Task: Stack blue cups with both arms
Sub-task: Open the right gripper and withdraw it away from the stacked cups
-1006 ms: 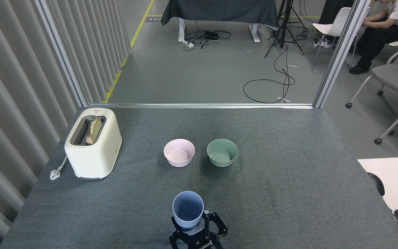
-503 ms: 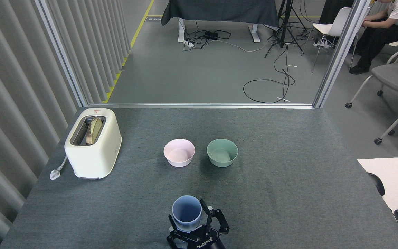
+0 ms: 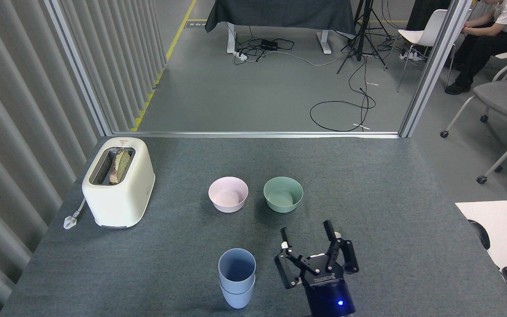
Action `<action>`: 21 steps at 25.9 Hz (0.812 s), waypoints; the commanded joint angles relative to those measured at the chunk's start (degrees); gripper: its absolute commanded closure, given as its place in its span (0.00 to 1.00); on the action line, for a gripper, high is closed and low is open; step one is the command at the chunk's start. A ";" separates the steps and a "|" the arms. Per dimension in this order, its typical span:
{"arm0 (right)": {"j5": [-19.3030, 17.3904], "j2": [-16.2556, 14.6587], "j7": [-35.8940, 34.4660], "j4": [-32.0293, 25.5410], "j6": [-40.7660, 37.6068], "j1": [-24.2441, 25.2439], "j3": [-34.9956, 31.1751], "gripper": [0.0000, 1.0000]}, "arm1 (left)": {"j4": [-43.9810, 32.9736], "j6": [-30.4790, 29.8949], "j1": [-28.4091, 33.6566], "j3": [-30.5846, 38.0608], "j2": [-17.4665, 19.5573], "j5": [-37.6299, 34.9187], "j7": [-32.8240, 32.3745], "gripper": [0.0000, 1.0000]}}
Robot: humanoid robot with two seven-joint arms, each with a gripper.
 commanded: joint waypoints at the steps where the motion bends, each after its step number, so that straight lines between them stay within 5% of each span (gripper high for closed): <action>1: -2.84 -6.21 0.51 -0.26 -5.20 6.66 -6.07 0.00 | 0.00 -0.08 -0.15 0.00 0.00 -0.15 -0.08 0.00; 9: -3.28 -5.24 -1.16 0.36 -7.48 22.30 -12.67 0.00 | 0.00 0.01 -0.59 -0.35 0.18 -3.58 0.80 0.00; 13: -3.10 -5.33 -1.16 0.53 -7.31 24.94 -12.93 0.00 | -0.09 0.01 -0.50 -0.53 -0.17 -17.12 0.98 0.00; 21: -3.10 -5.42 -1.25 0.36 -7.57 25.38 -14.69 0.00 | -0.27 -0.96 -0.50 -0.62 -0.35 -14.92 0.45 0.00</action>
